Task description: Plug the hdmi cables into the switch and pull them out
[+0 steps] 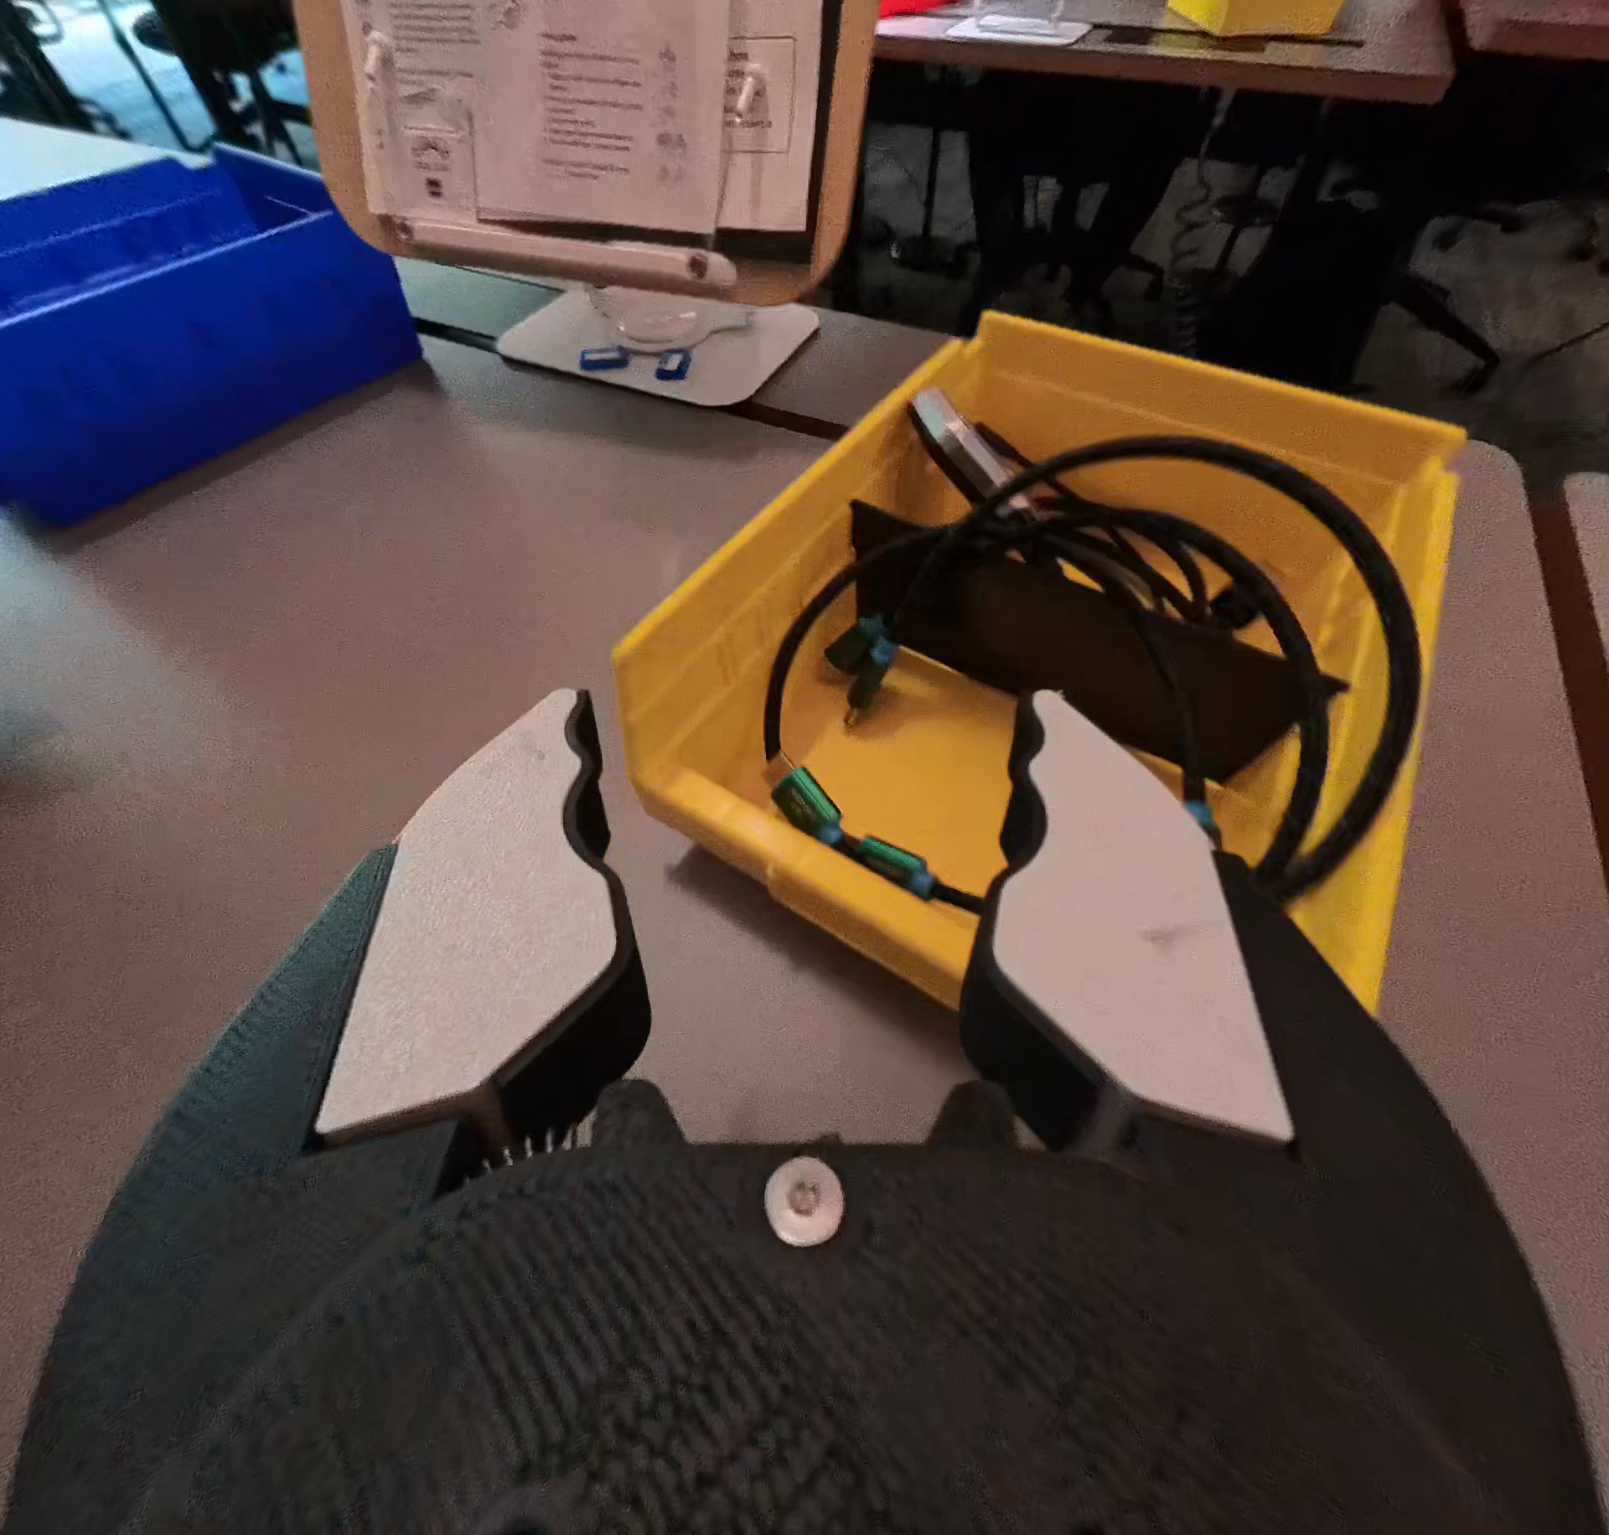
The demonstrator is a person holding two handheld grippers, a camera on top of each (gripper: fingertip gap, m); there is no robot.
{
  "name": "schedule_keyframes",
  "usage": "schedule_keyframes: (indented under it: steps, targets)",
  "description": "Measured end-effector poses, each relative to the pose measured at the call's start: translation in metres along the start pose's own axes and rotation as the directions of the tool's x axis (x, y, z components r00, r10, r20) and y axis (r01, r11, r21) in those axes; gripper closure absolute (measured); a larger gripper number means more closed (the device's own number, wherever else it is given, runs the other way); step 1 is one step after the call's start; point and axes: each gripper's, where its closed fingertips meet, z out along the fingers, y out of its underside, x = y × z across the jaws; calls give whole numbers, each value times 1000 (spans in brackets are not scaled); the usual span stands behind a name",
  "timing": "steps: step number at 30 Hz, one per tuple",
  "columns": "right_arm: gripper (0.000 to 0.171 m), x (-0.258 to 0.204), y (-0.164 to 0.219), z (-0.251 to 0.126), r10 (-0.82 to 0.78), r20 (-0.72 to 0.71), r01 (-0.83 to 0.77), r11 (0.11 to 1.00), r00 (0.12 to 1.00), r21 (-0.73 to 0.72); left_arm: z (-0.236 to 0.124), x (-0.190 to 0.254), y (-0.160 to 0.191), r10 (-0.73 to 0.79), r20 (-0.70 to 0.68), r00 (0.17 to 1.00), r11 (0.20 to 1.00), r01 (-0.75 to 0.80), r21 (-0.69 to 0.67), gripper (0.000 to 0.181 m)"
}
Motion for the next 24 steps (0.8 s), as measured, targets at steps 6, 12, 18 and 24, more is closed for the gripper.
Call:
schedule_keyframes:
  steps: [6,12,18,24]
  targets:
    - [70,57,29,-56,93,-293,-49,987,952,154,71,-15,38,21,172,985,952,33,-303,113]
    - [77,90,26,-86,268,-343,-165,939,900,301,191,7,18,3,143,990,914,55,-401,84]
    - [81,108,42,-93,138,-499,-48,981,856,189,297,-5,41,-51,242,969,847,170,-504,97]
    - [90,105,35,-102,163,-468,-52,969,869,240,305,-37,50,32,348,937,826,171,-537,140]
